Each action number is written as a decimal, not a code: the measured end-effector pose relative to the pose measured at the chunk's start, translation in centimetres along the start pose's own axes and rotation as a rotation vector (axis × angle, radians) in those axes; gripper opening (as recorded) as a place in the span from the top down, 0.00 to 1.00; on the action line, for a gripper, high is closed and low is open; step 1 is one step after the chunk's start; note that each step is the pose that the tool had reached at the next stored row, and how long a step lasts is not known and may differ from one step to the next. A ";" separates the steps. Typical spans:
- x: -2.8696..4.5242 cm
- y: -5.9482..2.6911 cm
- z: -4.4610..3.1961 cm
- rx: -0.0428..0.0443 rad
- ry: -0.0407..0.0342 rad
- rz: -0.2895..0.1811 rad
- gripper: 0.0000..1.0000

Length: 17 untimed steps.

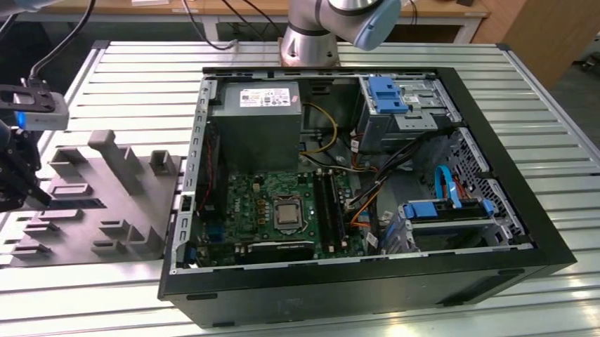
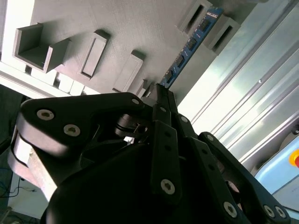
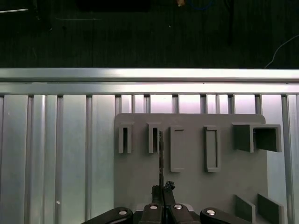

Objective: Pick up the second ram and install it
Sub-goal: 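Pick up the second ram and move it above second insertion slot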

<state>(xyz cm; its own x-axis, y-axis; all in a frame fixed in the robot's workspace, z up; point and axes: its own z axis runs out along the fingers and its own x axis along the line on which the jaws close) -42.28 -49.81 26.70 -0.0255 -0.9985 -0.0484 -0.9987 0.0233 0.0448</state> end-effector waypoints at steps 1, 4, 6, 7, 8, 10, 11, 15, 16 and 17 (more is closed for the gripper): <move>-0.01 0.01 -0.15 0.0000 0.0000 0.000 0.89; -0.03 0.03 -0.64 0.0000 0.0000 0.000 0.89; -0.05 0.05 -1.09 -0.0001 0.0000 0.000 0.89; -0.06 0.06 -1.34 -0.0001 0.0001 0.000 0.89; -0.08 0.07 -1.56 0.0000 0.0000 0.000 0.89; -0.10 0.09 -1.98 0.0000 -0.0001 0.000 0.89; -0.11 0.10 -2.18 0.0000 -0.0001 0.000 0.89; -0.14 0.13 -2.87 0.0000 0.0000 0.000 0.89; -0.15 0.14 -3.06 0.0000 0.0000 0.000 0.89; -0.16 0.15 -3.27 0.0000 0.0000 0.000 0.89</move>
<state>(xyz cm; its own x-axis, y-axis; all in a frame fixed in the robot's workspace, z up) -42.28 -49.81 29.97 -0.0255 -0.9985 -0.0484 -0.9987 0.0233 0.0448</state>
